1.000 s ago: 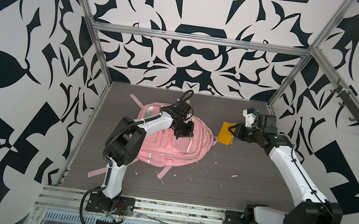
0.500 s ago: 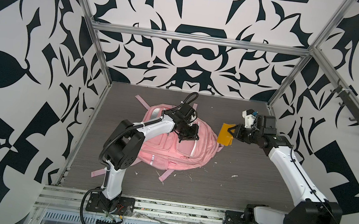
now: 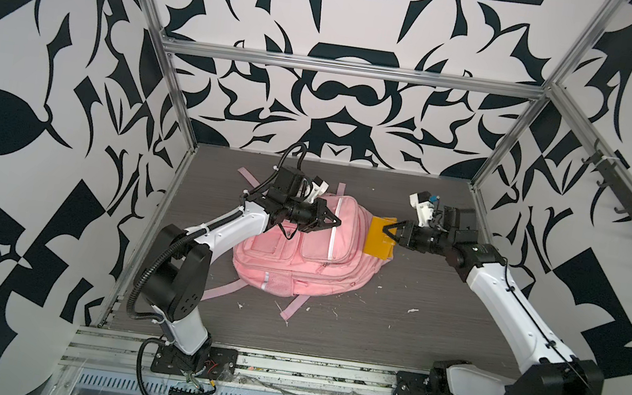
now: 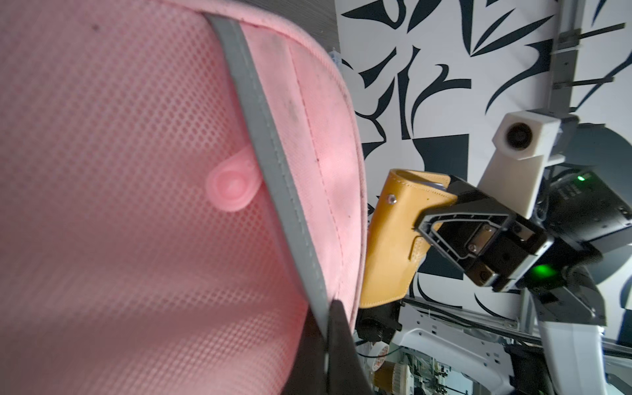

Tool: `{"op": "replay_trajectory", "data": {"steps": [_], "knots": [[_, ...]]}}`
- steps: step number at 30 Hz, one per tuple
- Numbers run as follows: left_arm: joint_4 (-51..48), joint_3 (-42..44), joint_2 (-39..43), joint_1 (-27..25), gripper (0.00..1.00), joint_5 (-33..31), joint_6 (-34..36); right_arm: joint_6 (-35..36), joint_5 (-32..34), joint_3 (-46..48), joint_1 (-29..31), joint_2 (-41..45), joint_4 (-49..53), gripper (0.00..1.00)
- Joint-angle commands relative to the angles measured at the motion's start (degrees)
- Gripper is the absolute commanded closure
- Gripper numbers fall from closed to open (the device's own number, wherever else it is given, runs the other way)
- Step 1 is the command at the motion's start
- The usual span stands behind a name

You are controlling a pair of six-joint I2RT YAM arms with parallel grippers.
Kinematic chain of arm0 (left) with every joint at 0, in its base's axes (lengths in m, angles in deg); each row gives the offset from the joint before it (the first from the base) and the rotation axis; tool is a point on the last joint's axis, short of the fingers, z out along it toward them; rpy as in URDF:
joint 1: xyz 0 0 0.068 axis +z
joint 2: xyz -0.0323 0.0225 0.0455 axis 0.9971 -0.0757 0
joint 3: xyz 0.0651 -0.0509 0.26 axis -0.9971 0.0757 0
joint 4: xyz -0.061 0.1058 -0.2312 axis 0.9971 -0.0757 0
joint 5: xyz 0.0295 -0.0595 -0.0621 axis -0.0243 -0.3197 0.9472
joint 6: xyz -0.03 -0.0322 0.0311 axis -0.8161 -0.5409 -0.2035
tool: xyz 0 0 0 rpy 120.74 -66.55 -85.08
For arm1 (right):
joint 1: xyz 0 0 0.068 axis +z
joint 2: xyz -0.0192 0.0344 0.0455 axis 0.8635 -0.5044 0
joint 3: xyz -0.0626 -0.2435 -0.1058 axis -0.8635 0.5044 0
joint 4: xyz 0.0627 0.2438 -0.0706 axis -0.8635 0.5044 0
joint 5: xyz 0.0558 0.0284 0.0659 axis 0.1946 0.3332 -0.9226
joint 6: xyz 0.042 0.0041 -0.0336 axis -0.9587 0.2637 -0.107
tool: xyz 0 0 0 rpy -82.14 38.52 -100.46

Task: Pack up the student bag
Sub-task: 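Lower the wallet into the open pocket and open the right gripper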

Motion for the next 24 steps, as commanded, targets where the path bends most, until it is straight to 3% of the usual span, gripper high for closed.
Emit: {"op": "replay_trajectory", "data": {"steps": [1,8,18,24], "knots": [[13.09,0.17,4.31,-0.17,1.0,8.25,-3.6,-6.39,-3.31,0.85,2.99,-2.02,-10.88,1.0],[22.08,2.61,4.88,-0.14,1.0,8.72,-9.02,-10.47,1.4,1.82,9.11,-8.14,-16.54,1.0],[23.82,2.74,5.14,-0.45,1.0,8.54,-10.25,-13.64,0.46,0.53,13.4,-16.72,-24.62,1.0],[24.75,2.64,4.67,-0.8,1.0,7.67,-11.05,-14.96,2.7,-0.31,14.71,-19.41,-26.54,0.85]]}}
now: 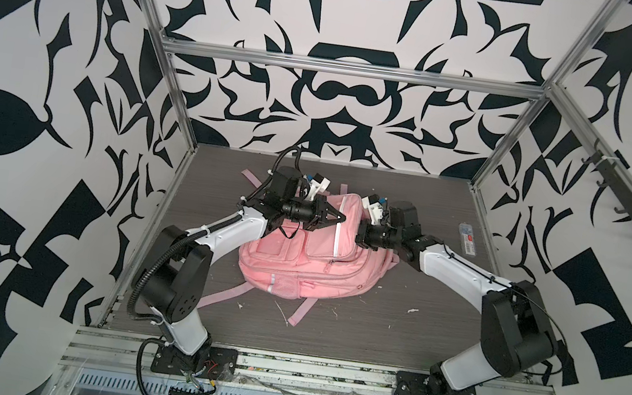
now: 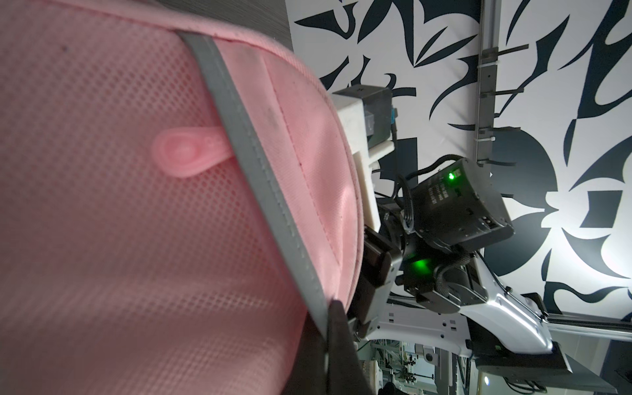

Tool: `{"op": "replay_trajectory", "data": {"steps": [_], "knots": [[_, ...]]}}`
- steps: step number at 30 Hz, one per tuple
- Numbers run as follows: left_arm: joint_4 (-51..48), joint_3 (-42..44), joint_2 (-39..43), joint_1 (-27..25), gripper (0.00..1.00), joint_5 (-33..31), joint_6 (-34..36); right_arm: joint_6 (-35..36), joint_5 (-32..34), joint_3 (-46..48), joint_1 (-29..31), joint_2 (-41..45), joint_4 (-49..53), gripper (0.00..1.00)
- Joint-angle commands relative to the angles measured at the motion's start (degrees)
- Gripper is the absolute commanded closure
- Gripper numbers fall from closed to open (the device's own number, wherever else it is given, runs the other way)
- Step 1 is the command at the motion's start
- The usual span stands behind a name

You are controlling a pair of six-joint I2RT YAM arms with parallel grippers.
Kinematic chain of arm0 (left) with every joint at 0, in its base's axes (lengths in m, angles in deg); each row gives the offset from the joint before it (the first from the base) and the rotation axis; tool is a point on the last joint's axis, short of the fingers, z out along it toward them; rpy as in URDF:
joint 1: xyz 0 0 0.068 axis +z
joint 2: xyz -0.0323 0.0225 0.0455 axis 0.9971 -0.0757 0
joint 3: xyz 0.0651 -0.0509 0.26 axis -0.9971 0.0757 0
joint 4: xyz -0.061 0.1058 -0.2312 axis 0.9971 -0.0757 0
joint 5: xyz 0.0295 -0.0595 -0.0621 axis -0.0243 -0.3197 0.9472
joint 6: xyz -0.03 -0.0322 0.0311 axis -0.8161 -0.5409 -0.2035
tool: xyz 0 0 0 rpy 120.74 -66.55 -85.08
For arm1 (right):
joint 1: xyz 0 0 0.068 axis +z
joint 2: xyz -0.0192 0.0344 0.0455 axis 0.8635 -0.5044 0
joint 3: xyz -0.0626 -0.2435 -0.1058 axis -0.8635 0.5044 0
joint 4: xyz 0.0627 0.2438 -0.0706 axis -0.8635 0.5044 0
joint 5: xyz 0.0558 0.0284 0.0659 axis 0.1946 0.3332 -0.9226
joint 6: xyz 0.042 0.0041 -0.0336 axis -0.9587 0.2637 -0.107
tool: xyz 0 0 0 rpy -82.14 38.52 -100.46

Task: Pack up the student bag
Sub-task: 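Lower the wallet into the open pocket and open the right gripper, then move the right gripper to the clear compass case while the left releases the pocket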

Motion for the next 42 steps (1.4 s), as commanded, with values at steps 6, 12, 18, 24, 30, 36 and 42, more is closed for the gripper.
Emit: {"op": "replay_trajectory", "data": {"steps": [6,12,18,24,30,36,42], "knots": [[9.99,-0.5,3.59,-0.78,1.0,2.22,-0.51,1.32,4.84,-0.71,1.51,3.61,-1.33,0.62],[1.28,-0.97,3.82,-0.31,1.0,-1.29,3.83,4.03,6.96,-1.61,1.34,7.43,4.69,0.26],[-4.22,-0.41,3.38,0.09,1.0,-3.05,7.59,9.73,9.26,-4.11,-1.53,11.69,17.27,0.01],[-5.39,-0.46,1.67,0.1,1.0,-4.17,8.87,15.24,12.43,-6.7,-7.11,15.81,29.25,0.01],[-9.93,-2.39,-1.18,-1.39,1.0,-6.88,11.72,20.6,21.2,-11.51,-14.92,16.14,39.46,0.0],[-14.69,-5.39,-4.23,-4.59,0.89,-13.03,14.42,25.48,27.88,-17.18,-25.39,10.99,46.29,0.01],[-15.12,-6.44,-6.25,-8.29,0.73,-17.72,14.47,26.01,29.62,-19.5,-34.7,5.22,44.52,0.01]]}}
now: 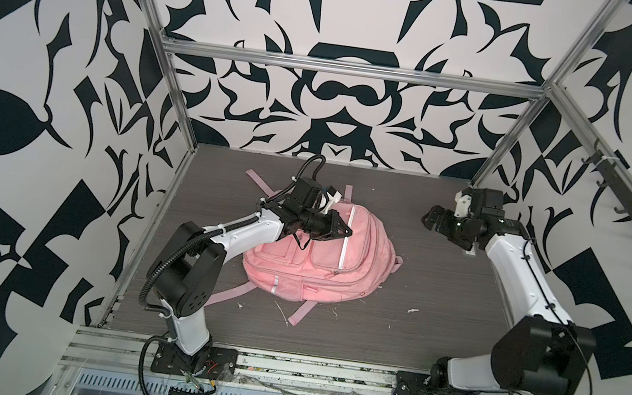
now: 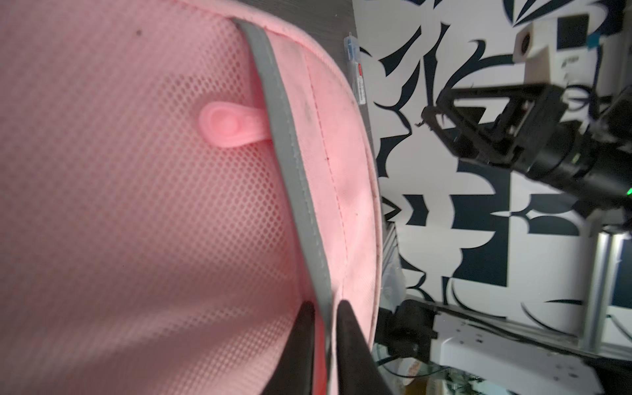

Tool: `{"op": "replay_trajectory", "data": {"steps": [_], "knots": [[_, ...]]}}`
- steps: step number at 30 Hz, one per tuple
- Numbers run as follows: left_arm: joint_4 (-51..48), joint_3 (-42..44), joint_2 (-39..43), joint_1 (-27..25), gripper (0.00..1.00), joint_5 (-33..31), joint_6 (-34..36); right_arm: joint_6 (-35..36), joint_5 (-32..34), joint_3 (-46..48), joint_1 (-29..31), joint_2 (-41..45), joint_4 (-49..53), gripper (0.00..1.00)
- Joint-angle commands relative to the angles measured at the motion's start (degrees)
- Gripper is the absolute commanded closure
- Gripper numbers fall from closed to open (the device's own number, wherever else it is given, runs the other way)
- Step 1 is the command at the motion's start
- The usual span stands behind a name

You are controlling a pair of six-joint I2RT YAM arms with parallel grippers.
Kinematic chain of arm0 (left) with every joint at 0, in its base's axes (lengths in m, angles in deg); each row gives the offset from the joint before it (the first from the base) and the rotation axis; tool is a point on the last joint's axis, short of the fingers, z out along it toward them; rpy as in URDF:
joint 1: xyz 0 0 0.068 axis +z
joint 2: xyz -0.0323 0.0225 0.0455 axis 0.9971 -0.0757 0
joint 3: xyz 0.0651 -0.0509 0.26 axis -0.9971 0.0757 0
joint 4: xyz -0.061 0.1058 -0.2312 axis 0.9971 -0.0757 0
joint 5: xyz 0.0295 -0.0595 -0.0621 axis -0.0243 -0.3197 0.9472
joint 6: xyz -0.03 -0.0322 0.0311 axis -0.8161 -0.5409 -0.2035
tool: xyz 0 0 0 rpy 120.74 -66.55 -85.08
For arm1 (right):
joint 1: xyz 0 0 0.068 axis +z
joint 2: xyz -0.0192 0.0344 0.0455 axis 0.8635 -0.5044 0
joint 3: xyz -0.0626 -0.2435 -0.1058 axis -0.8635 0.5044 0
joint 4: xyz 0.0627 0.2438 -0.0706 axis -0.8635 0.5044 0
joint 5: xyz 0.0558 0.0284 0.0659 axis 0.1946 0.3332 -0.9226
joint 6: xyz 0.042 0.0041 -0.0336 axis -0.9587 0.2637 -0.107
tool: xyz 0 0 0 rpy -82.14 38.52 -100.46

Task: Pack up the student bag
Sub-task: 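Move the right gripper to the clear compass case while the left releases the pocket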

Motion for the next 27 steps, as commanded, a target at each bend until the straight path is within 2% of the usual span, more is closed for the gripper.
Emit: {"op": "replay_trajectory", "data": {"steps": [1,4,8,11,19,27], "knots": [[-2.95,-2.73,-1.44,-1.99,0.68,-4.81,2.02,1.67,3.29,-2.99,-3.46,-2.49,0.35,0.01],[-6.32,-4.5,-0.66,-3.79,0.5,-8.75,4.69,1.66,5.6,-5.26,-5.51,-7.29,-0.77,0.01],[-13.77,-9.35,1.27,-6.26,0.17,-13.94,11.34,3.14,7.38,-10.73,-7.35,-14.94,-0.02,0.0],[-19.83,-13.26,1.76,-7.17,0.02,-16.11,15.16,4.41,8.96,-14.6,-8.07,-19.24,0.91,0.0],[-28.45,-22.63,0.44,-10.96,0.0,-21.22,22.64,6.36,11.04,-18.45,-9.79,-25.57,0.94,0.01],[-31.59,-38.88,-10.67,-14.55,0.0,-13.71,25.96,7.99,11.57,-19.17,-12.28,-27.72,0.42,0.01]]}}
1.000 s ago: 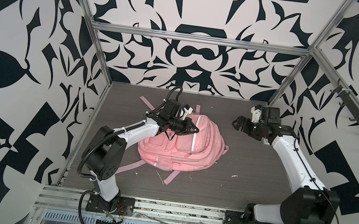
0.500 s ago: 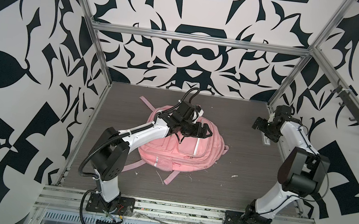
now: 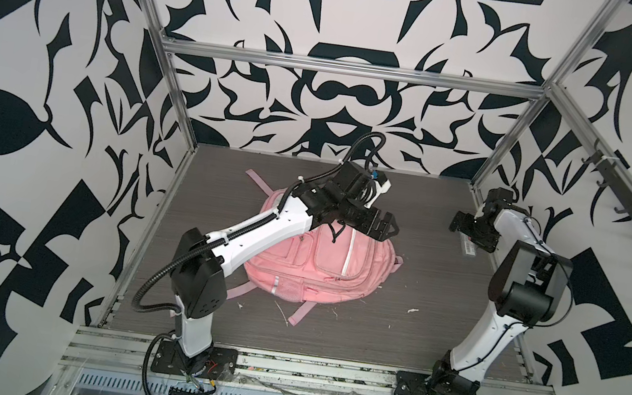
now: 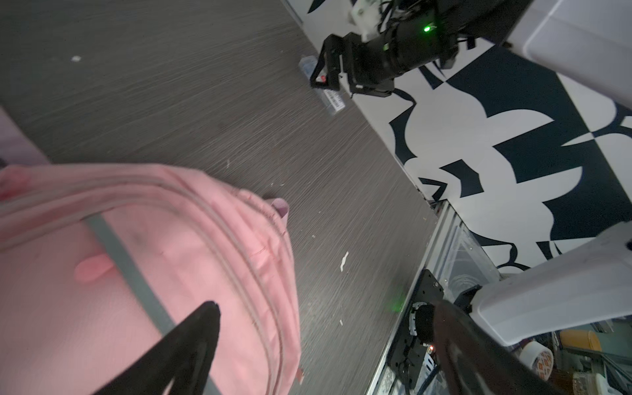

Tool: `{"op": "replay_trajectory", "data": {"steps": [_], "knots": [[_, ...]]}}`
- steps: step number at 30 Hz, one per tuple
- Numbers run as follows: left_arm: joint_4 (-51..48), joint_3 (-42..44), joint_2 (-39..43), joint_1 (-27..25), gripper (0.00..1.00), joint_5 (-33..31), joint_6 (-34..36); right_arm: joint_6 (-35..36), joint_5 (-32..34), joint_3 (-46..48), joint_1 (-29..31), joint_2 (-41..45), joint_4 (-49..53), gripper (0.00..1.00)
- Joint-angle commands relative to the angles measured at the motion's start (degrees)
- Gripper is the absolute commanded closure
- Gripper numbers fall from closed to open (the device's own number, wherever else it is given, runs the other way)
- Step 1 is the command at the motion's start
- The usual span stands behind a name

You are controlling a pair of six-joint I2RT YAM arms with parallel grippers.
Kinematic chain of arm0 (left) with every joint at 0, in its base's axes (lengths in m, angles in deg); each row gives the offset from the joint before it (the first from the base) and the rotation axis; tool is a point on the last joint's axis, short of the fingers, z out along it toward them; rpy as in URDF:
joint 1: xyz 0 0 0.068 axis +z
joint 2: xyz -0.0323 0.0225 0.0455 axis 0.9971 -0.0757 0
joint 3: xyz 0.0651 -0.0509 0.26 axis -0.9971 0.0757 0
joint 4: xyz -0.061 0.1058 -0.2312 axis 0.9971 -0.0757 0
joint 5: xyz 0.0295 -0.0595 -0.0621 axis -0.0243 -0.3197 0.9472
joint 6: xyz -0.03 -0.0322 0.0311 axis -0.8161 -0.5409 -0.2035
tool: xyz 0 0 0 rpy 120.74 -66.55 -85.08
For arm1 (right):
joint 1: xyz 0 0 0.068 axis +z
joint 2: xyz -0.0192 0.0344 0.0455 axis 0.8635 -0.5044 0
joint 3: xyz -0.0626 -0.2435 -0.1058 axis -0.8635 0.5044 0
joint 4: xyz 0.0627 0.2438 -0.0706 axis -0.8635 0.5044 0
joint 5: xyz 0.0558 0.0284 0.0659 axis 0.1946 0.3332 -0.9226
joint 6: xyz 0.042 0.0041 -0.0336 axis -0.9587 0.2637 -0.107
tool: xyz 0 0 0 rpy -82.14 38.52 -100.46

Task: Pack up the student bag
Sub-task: 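Move the right gripper to the clear compass case while the left releases the pocket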

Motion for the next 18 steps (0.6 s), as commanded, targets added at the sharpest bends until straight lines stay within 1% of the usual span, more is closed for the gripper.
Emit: {"op": "replay_trajectory", "data": {"steps": [1,4,7,13,18], "knots": [[-4.58,-6.54,-5.5,-1.33,0.01,3.36,3.17,1.58,1.47,-3.11,-0.54,0.89,0.58,0.01],[-4.71,-11.67,-9.29,-2.45,0.01,5.02,2.97,1.19,1.65,-2.84,-0.54,0.97,1.02,0.01],[-4.71,-14.93,-12.1,-3.32,0.01,6.49,2.71,0.7,1.07,-2.25,-0.55,1.36,1.32,0.01],[-4.08,-16.41,-13.96,-3.72,0.01,8.47,2.3,-2.69,-0.72,0.28,-0.54,2.59,0.35,0.03],[-3.34,-17.29,-14.45,-3.72,0.01,10.25,2.12,-4.78,-0.04,0.71,-0.45,1.97,-0.39,0.03]]}}
